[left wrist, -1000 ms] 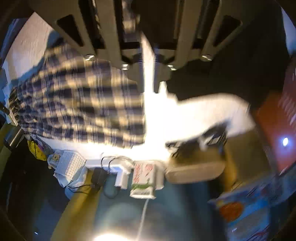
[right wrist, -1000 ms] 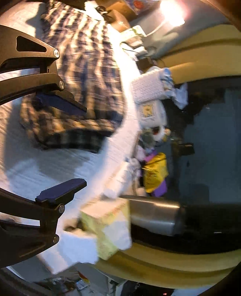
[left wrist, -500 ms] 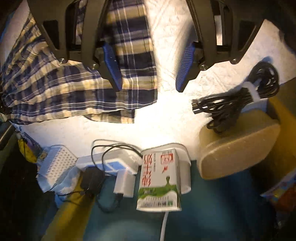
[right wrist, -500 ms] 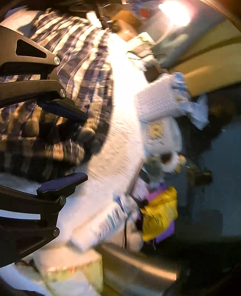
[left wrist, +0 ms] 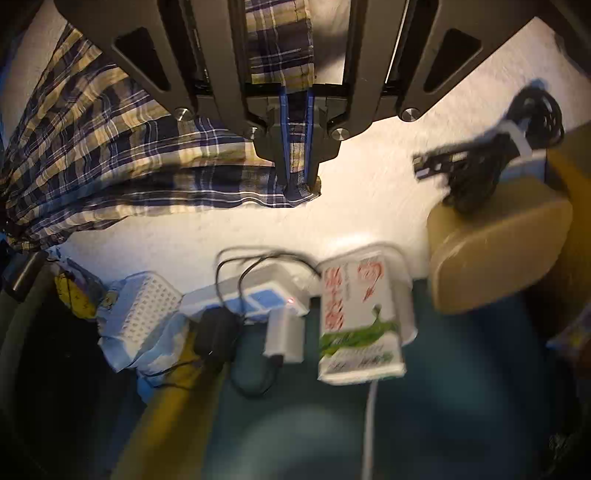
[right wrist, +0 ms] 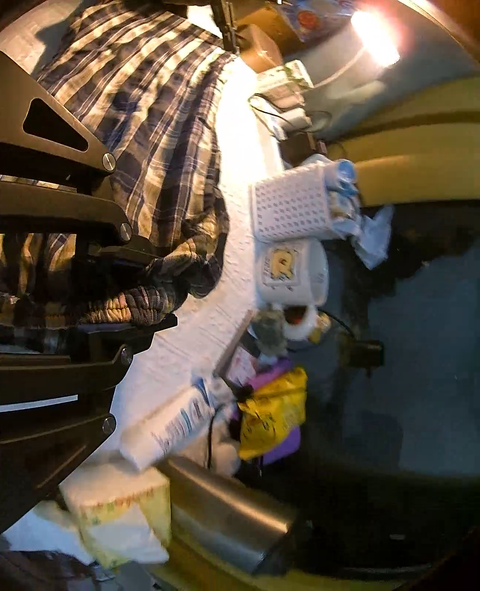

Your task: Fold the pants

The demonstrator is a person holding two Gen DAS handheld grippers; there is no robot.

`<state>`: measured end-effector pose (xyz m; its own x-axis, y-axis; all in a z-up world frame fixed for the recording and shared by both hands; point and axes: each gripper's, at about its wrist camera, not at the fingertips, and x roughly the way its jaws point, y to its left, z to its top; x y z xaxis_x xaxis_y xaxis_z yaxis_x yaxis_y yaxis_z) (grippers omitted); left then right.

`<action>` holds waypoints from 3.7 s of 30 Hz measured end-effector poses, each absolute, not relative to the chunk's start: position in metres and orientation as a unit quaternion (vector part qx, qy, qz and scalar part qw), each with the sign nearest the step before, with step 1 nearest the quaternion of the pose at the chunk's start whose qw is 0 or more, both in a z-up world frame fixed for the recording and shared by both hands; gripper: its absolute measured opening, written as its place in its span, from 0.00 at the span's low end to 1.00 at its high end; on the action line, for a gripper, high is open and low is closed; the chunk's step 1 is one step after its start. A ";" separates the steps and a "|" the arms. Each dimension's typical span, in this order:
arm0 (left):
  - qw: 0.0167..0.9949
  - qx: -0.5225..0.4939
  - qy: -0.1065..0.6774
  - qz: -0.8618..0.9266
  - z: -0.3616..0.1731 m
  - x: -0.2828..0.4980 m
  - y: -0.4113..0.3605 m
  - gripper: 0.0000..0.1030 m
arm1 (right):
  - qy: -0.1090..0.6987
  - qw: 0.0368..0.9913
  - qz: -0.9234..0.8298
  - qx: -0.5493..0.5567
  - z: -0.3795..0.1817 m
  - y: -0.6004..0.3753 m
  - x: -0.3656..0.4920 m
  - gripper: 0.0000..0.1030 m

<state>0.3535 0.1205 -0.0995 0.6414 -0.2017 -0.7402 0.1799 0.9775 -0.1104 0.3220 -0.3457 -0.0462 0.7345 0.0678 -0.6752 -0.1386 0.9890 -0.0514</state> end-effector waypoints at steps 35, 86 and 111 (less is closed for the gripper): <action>0.852 0.077 0.473 -0.212 -0.128 0.396 -0.038 0.06 | 0.444 0.887 0.122 -0.024 -0.092 -0.274 0.360 0.36; 0.873 0.026 0.454 -0.176 -0.100 0.244 -0.051 0.12 | 0.453 0.881 0.124 -0.060 -0.114 -0.267 0.254 0.36; 0.894 0.012 0.441 -0.076 -0.108 0.175 0.032 0.25 | 0.455 0.888 0.058 -0.025 -0.105 -0.325 0.181 0.53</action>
<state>0.1752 0.0319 -0.1076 0.6002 -0.1266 -0.7898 0.1470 0.9880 -0.0466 0.1808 -0.3246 -0.1048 0.5798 0.0804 -0.8108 -0.1260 0.9920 0.0083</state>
